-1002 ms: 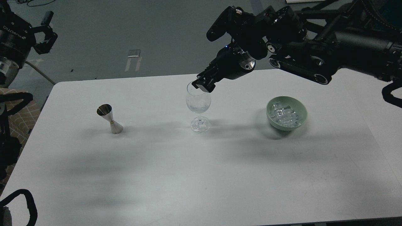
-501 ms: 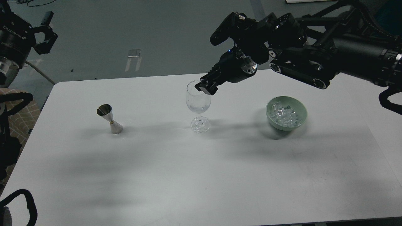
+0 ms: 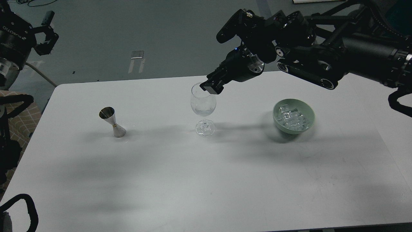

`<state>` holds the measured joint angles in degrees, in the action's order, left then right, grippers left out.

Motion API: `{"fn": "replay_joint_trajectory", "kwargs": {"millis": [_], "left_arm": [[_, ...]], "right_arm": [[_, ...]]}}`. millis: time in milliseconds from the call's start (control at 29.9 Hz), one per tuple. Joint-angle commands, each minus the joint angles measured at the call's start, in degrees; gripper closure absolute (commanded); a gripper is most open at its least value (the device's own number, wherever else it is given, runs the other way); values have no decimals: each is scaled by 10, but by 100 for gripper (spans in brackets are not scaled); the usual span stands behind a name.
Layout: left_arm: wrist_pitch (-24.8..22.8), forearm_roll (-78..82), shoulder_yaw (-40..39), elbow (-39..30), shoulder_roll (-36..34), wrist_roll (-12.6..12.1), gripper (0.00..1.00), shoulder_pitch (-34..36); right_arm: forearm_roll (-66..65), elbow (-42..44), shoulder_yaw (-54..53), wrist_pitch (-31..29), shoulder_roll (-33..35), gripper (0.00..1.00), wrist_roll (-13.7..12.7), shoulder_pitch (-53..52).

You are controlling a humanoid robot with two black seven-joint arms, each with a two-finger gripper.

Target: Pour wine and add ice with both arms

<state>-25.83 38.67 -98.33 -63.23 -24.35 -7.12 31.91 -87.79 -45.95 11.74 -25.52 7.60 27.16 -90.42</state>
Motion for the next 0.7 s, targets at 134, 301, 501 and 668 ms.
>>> {"fn": "replay_joint_trajectory", "kwargs": {"millis": [134,301,501,668], "left_arm": [[0,0,0,-1,-1,0,2,0],[0,0,0,0,-11,0,2,0],[0,-1,1,1,-16,0,2,1],[2,-7,0,10,-18,-9,2,4]], "right_arm": [[3,0,-3,1,0,51,-1,0],[8,2,-28,13,3,28,-3,-5],[103,49,-108,28,18,1,-8,-5],[206,96,-131,38,46,0,-9,-1]]}}
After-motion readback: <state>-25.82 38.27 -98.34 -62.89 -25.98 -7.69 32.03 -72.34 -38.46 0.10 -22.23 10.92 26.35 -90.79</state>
